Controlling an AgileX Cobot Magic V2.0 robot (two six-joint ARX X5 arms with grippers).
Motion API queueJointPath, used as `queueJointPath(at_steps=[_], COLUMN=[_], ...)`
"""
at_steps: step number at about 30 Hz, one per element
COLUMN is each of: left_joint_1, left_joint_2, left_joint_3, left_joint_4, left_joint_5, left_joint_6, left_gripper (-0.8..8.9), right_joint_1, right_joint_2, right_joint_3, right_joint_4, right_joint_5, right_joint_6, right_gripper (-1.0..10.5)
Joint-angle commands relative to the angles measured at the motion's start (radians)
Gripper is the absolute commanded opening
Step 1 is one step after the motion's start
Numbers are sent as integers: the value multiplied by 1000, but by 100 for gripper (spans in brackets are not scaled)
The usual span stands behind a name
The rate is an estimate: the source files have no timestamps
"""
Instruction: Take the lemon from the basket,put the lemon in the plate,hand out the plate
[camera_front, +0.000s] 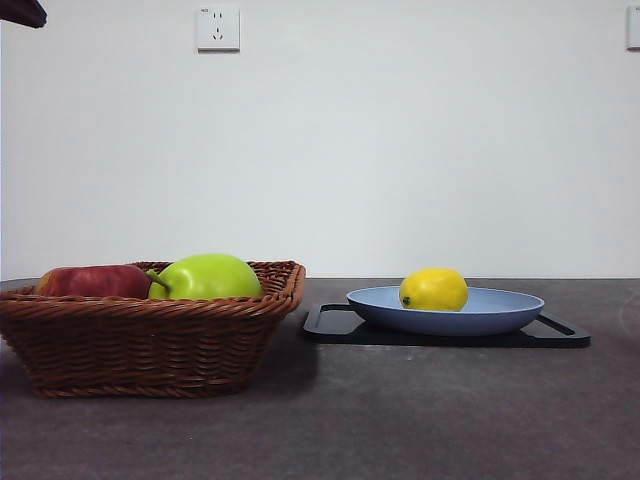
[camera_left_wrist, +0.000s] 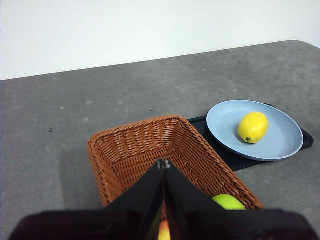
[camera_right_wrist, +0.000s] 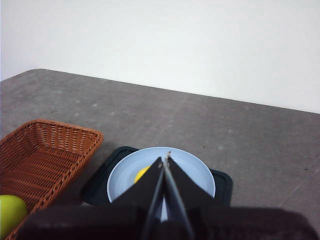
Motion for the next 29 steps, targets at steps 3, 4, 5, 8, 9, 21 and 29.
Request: queueJointPath(at_steps=[3, 4, 5, 8, 9, 21, 29], left_joint_1=[-3, -6, -7, 13, 26, 386, 494], left_joint_2=[8, 6, -6, -73, -105, -420, -486], left_joint_3=[6, 3, 3, 3, 3, -250, -455], left_joint_4=[9, 8, -2, -60, -91, 47, 130], left_joint_5=[-2, 4, 1, -18, -23, -24, -24], left_joint_6=[-6, -6, -3, 2, 17, 53, 47], left_gripper=[8, 8, 8, 8, 8, 8, 8], right_joint_1=[7, 7, 7, 7, 7, 7, 7], right_joint_2=[1, 1, 1, 1, 1, 1, 1], right_joint_3=[5, 5, 5, 5, 5, 5, 5], right_joint_4=[11, 11, 11, 11, 11, 11, 11], right_joint_5=[6, 6, 6, 5, 5, 5, 5], right_joint_6=[10, 10, 10, 10, 10, 10, 10], right_gripper=[4, 4, 4, 4, 4, 4, 4])
